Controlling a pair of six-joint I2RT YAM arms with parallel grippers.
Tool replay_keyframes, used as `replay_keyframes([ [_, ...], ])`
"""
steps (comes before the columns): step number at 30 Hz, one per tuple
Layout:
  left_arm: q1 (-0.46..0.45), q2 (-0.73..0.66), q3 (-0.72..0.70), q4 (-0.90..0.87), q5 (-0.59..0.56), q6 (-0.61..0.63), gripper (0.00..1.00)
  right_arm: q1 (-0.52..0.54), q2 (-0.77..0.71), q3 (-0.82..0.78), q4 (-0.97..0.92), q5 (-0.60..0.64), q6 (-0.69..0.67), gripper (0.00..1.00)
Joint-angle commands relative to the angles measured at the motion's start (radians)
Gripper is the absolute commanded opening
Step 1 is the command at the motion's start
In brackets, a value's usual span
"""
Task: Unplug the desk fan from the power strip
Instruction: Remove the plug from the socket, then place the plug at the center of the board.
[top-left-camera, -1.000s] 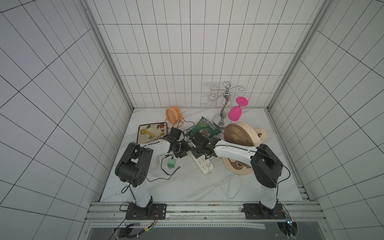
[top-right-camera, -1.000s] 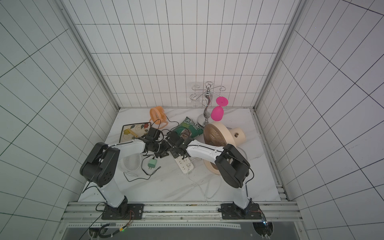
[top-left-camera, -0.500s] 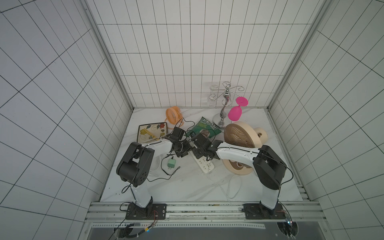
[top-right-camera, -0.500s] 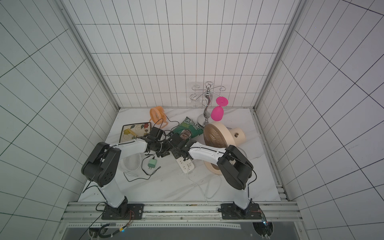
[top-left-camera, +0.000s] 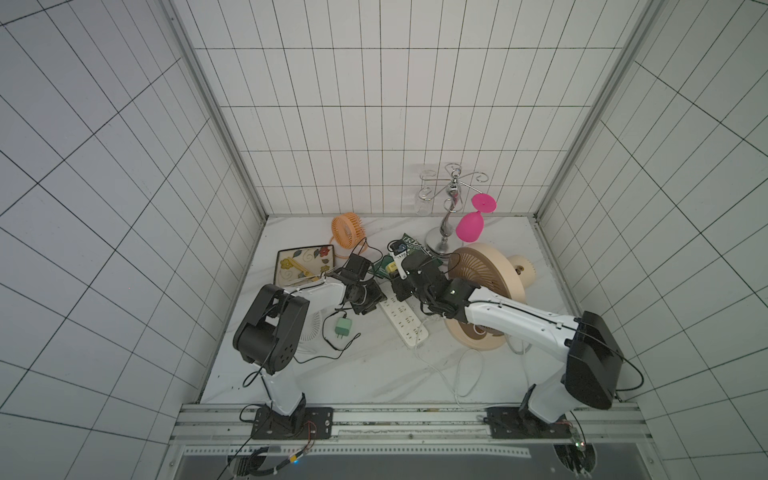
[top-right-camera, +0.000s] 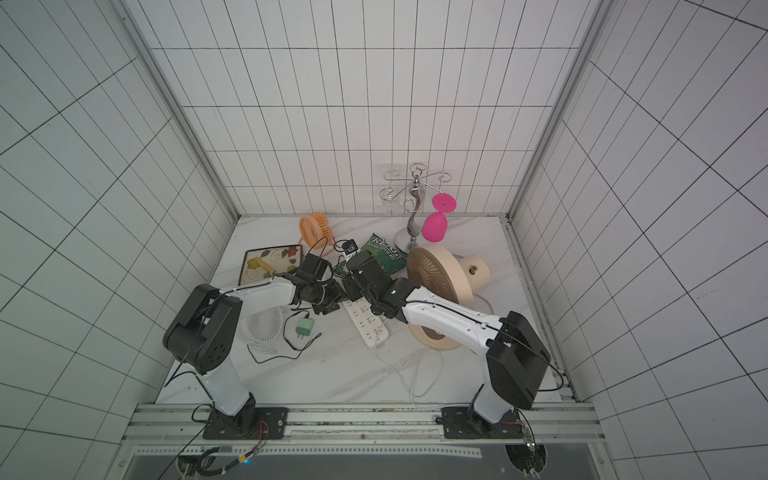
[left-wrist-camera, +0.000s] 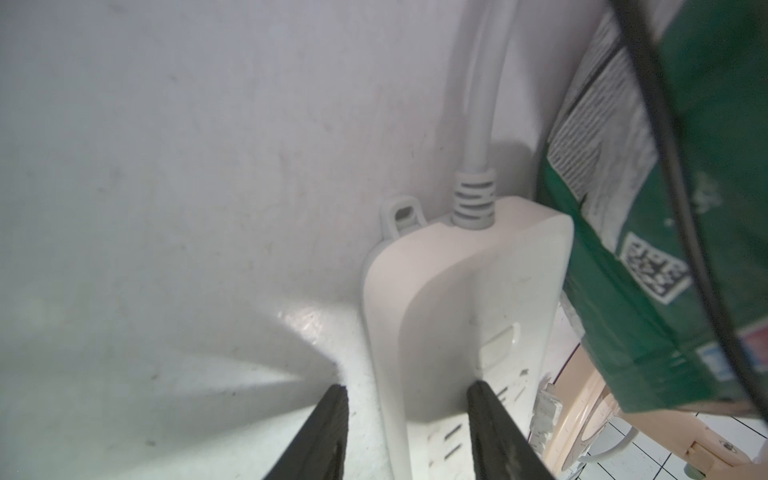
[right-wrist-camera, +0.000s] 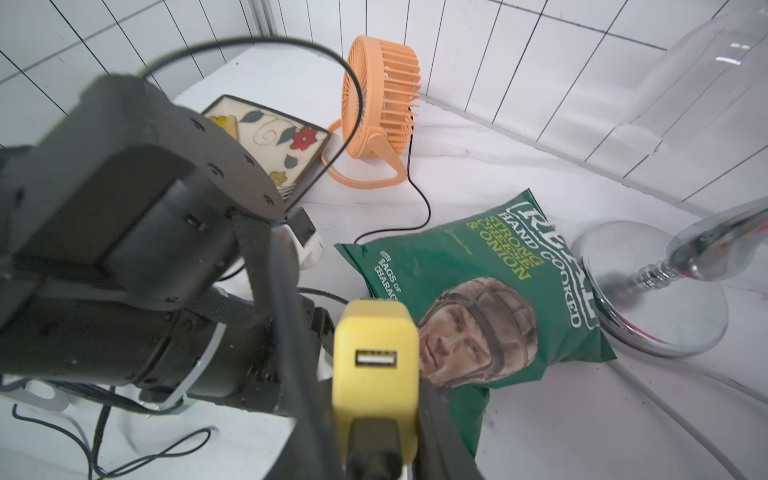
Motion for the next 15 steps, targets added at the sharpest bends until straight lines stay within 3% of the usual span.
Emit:
replay_keyframes([
  [1,0.019,0.083,-0.072,-0.220,-0.249,-0.005,0.50,-0.007,-0.004,-0.044,-0.126,0.040,0.022,0.21],
  [9,0.015,-0.030,0.014,-0.244,-0.249,0.016,0.54,-0.006,0.017,-0.106,-0.244,0.077,0.049,0.20],
  [15,0.015,-0.093,0.123,-0.272,-0.234,0.000,0.56,-0.010,0.161,-0.025,-0.311,0.152,0.091,0.21],
])
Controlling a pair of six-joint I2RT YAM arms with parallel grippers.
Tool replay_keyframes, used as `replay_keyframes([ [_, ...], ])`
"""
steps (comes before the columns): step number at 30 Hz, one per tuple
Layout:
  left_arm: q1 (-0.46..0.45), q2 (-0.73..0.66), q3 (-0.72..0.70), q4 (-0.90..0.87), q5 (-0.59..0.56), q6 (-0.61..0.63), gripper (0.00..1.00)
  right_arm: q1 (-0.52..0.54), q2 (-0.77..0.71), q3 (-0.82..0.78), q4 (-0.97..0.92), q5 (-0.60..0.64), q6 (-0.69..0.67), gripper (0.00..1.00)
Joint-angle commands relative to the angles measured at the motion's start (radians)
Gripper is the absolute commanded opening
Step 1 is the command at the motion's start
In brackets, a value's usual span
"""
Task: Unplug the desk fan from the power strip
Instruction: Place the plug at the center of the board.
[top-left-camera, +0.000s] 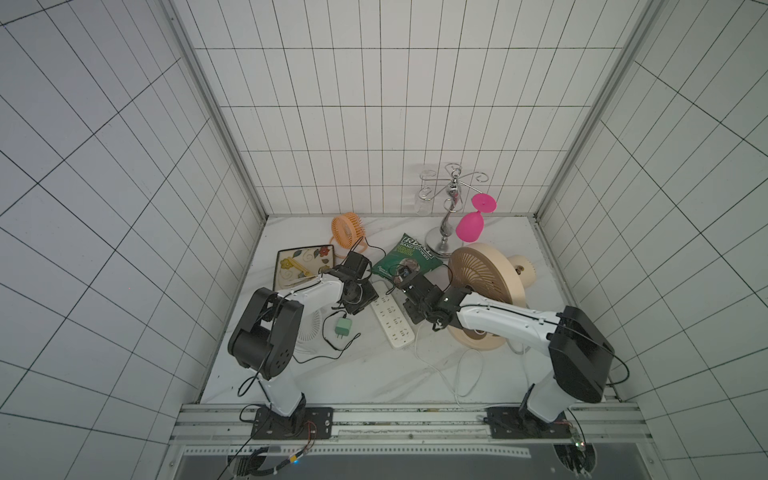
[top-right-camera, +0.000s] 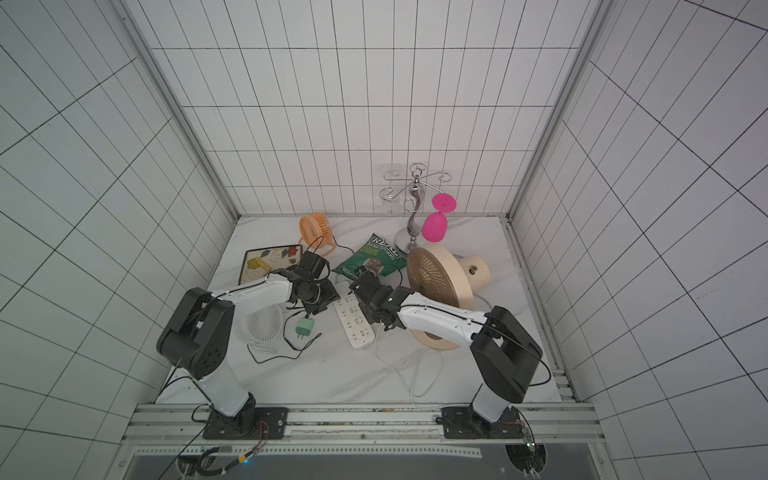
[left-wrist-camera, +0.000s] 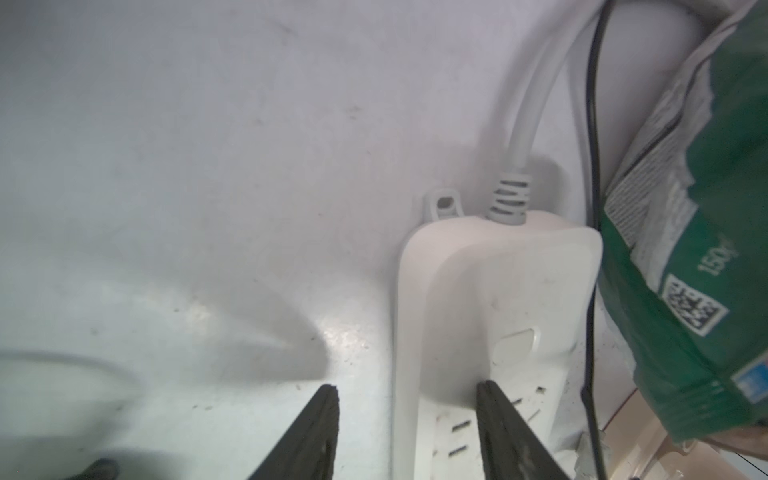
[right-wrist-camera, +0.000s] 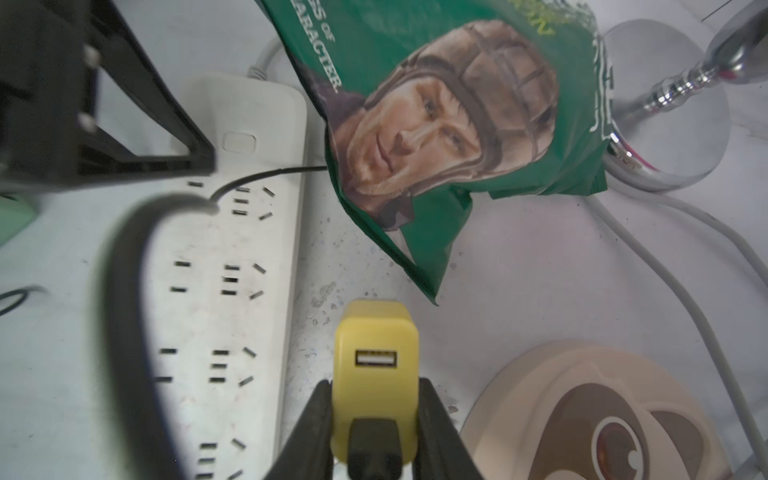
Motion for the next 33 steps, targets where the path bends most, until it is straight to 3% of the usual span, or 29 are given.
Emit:
replay_keyframes([
  [1,0.008,-0.050,0.077,-0.101,-0.065,-0.002,0.56,-0.013,0.094,0.065,-0.065,0.084,0.048,0.21],
  [5,0.008,-0.102,0.126,-0.159,-0.101,-0.021,0.57,-0.022,0.173,0.133,-0.066,0.128,0.061,0.27],
  [11,0.011,-0.181,0.161,-0.217,-0.171,-0.064,0.61,-0.014,0.184,0.169,-0.059,0.096,0.062,0.76],
  [14,0.022,-0.217,0.188,-0.242,-0.209,-0.071,0.62,-0.016,0.139,0.173,-0.077,0.057,0.076,0.87],
  [20,0.065,-0.285,0.240,-0.264,-0.248,-0.043,0.63,-0.033,0.003,0.252,-0.195,-0.043,0.058,0.95],
  [23,0.068,-0.318,0.262,-0.257,-0.279,-0.014,0.64,-0.092,-0.041,0.383,-0.321,-0.129,0.047,0.99],
  [26,0.069,-0.340,0.283,-0.257,-0.308,0.005,0.64,-0.144,-0.072,0.533,-0.420,-0.106,0.010,0.99],
  [30,0.077,-0.354,0.300,-0.250,-0.345,0.024,0.65,-0.258,-0.107,0.713,-0.520,-0.116,-0.024,0.99],
  [33,0.100,-0.376,0.285,-0.224,-0.374,0.041,0.67,-0.409,-0.135,0.822,-0.594,-0.131,-0.023,0.99],
])
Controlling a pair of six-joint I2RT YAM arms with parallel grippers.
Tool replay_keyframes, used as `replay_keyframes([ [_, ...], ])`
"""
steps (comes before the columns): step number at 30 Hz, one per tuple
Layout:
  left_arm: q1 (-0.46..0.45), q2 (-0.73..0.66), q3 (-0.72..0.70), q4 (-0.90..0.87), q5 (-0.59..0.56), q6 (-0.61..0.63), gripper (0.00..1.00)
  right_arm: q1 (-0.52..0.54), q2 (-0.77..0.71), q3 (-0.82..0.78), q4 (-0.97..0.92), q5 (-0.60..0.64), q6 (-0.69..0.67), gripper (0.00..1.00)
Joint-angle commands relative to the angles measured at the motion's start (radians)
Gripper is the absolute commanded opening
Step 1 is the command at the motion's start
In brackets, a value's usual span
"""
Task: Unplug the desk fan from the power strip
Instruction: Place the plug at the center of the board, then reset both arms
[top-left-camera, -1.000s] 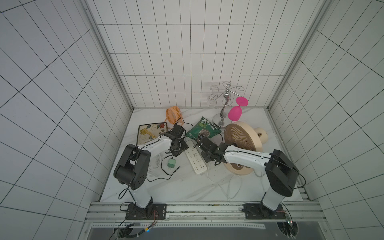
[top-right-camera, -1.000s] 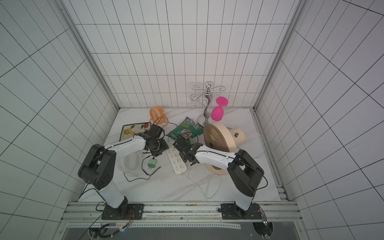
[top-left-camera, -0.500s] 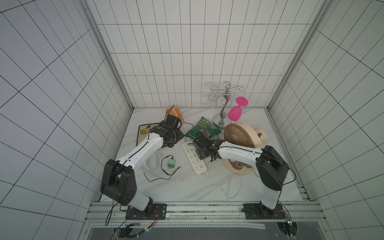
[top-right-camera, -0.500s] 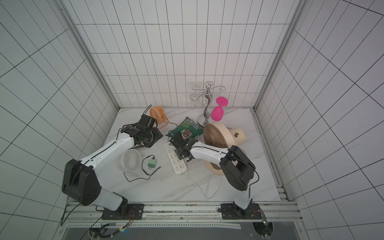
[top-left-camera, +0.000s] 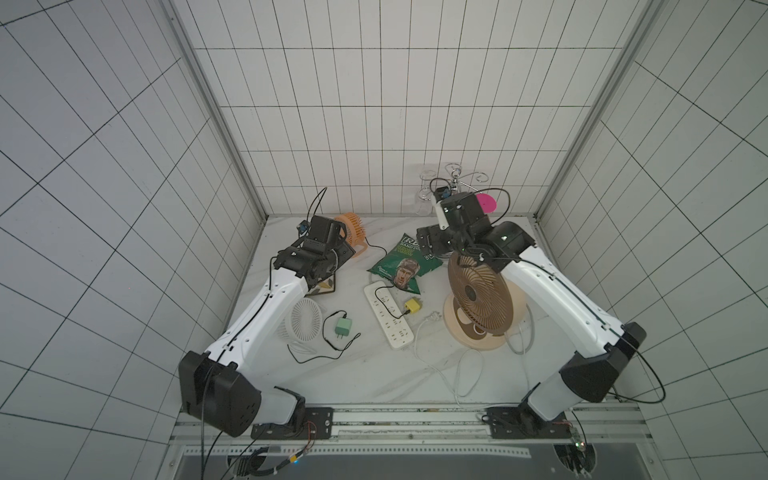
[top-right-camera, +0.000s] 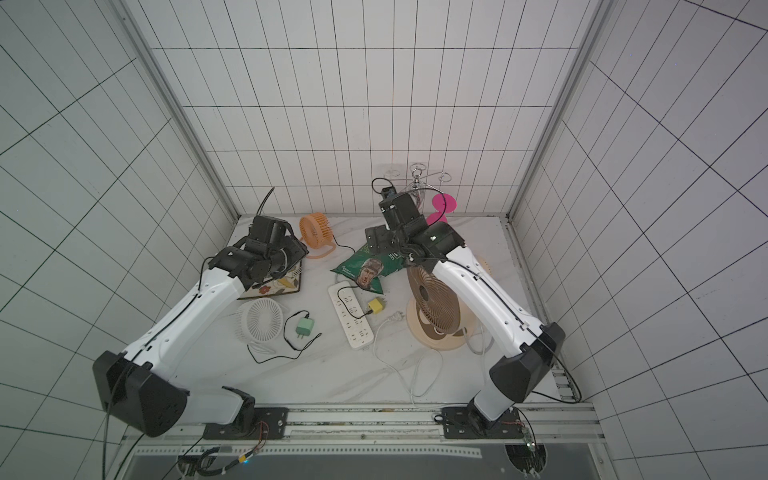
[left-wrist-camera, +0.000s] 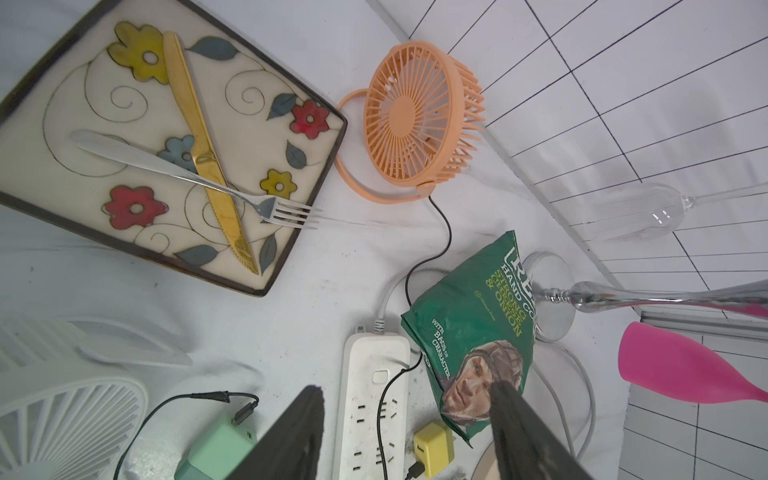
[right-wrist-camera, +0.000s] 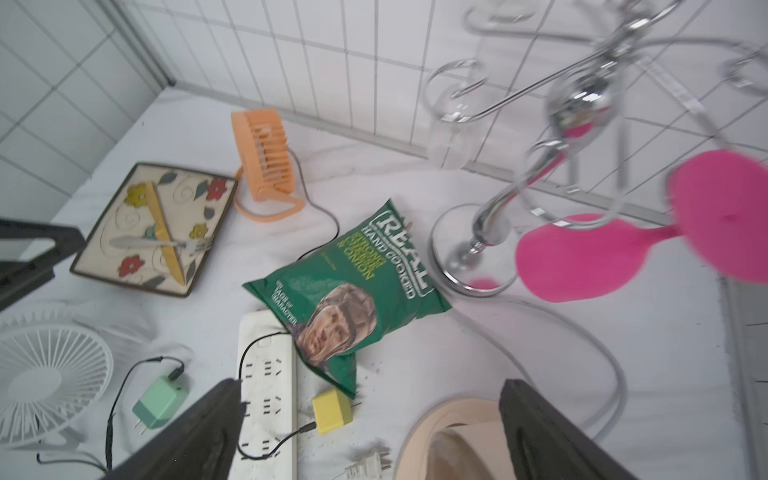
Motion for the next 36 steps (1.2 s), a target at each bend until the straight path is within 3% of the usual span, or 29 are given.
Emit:
replay_keyframes([
  [1,0.032,-0.037,-0.004,0.038,-0.062,0.043,0.67,-0.171,-0.049,0.105,-0.167,-0.025,-0.010,0.99],
  [7,0.146,-0.097,-0.057,0.111,-0.065,0.090,0.75,-0.641,-0.157,0.048,-0.172,-0.157,0.088,0.99],
  [10,0.207,-0.115,-0.078,0.125,-0.075,0.116,0.83,-0.836,-0.227,-0.109,-0.107,-0.194,0.132,0.99],
  [14,0.287,-0.142,-0.137,0.178,-0.111,0.175,0.94,-0.982,-0.327,-0.395,0.068,-0.112,0.174,0.99],
  [19,0.412,-0.159,-0.243,0.241,-0.133,0.253,0.99,-1.019,-0.395,-0.806,0.339,0.057,0.098,0.99],
  [26,0.502,-0.189,-0.438,0.435,-0.164,0.487,0.98,-1.005,-0.436,-1.221,0.792,-0.113,-0.007,0.97],
  [32,0.534,-0.179,-0.589,0.658,-0.151,0.623,0.98,-0.883,-0.391,-1.340,1.058,-0.153,-0.116,0.97],
  [36,0.538,-0.142,-0.675,0.819,-0.138,0.672,0.98,-0.844,-0.313,-1.374,1.229,-0.125,-0.106,0.97],
])
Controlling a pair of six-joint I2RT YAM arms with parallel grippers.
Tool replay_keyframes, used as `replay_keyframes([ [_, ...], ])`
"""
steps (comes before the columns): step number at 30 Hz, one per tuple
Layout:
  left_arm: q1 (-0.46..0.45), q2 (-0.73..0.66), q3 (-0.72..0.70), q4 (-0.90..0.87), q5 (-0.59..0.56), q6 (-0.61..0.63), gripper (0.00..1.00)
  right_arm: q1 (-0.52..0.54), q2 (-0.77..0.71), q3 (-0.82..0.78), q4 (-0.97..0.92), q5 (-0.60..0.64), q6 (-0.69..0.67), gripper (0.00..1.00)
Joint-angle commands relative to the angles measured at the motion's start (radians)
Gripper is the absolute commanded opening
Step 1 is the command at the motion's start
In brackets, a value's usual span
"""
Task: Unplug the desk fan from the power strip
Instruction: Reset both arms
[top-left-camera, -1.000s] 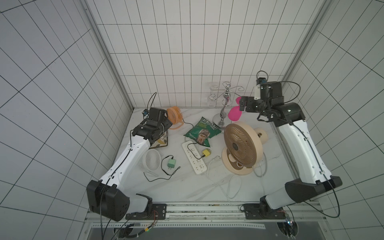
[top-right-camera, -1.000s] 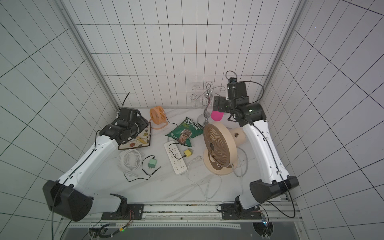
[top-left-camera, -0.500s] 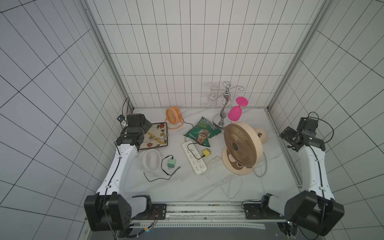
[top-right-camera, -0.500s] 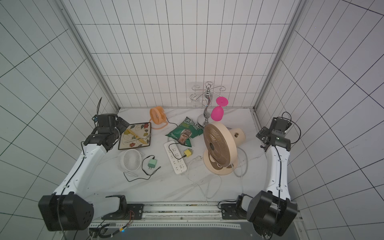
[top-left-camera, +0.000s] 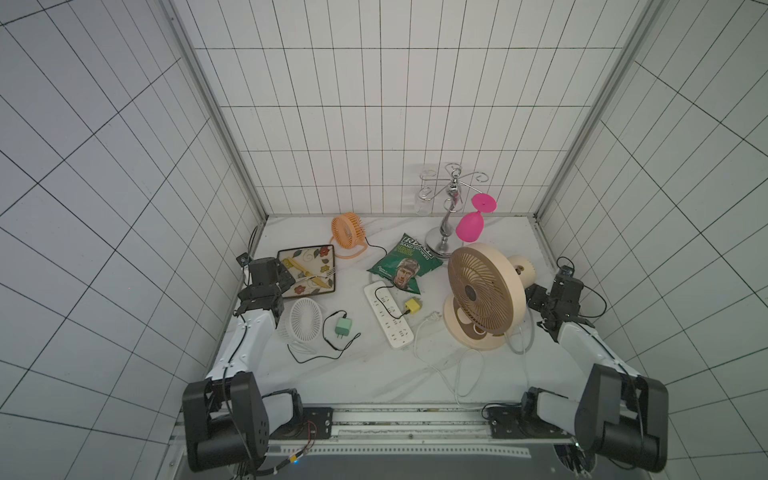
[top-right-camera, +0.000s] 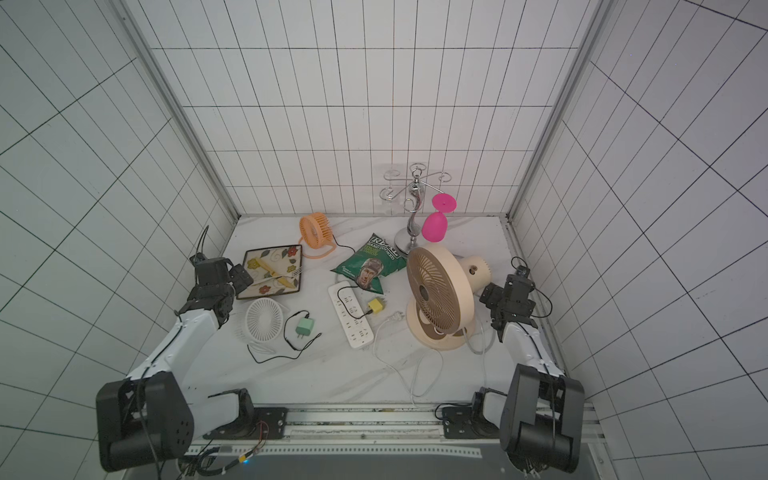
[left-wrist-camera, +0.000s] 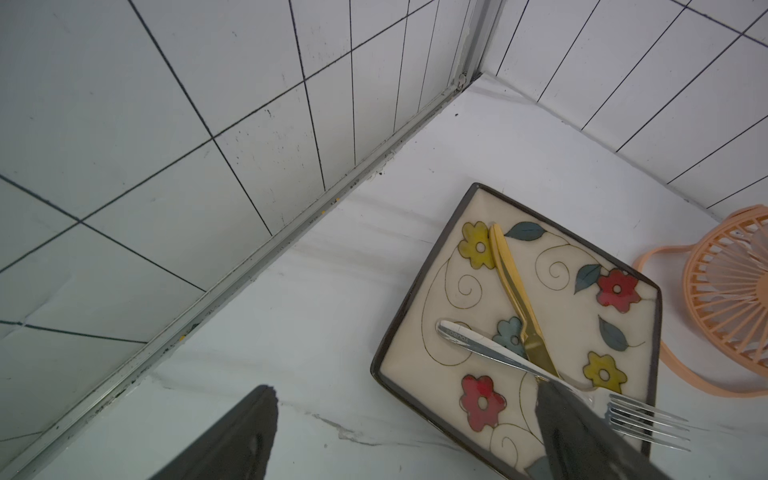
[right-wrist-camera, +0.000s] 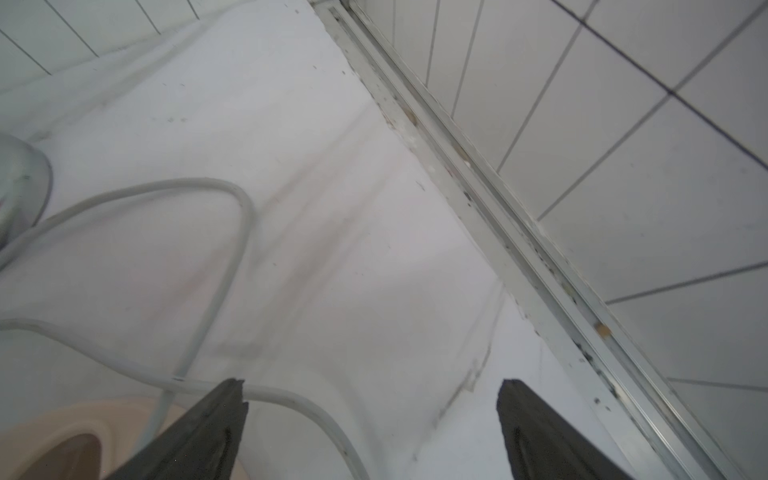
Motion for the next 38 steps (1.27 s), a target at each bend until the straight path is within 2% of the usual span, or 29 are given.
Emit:
replay_keyframes([
  [1,0.005,0.031,-0.071,0.249,0.009,0.095,0.98,0.026,0.069,-0.017,0.237,0.010,-0.018,0.97],
  [6,0.005,0.086,-0.146,0.439,0.050,0.122,0.98,0.092,0.203,-0.036,0.448,0.048,-0.019,0.95],
  [10,-0.004,0.171,-0.196,0.626,0.109,0.133,0.99,0.174,0.284,-0.094,0.634,0.061,-0.116,0.97],
  [12,-0.017,0.191,-0.180,0.634,0.163,0.161,0.98,0.174,0.322,-0.129,0.741,0.061,-0.117,0.98],
  [14,-0.055,0.206,-0.176,0.661,0.191,0.185,0.98,0.170,0.306,-0.108,0.662,0.067,-0.106,0.99],
  [16,-0.107,0.218,-0.198,0.742,0.179,0.202,0.98,0.155,0.320,-0.105,0.684,0.047,-0.095,0.99],
  [20,-0.192,0.351,-0.222,0.924,0.117,0.275,0.99,0.148,0.317,-0.101,0.669,0.032,-0.089,1.00],
  [25,-0.194,0.345,-0.248,0.957,0.042,0.248,0.98,0.140,0.316,-0.097,0.658,0.019,-0.085,0.99],
  [38,-0.190,0.343,-0.239,0.935,0.055,0.244,0.99,0.140,0.314,-0.098,0.656,0.017,-0.085,0.99],
])
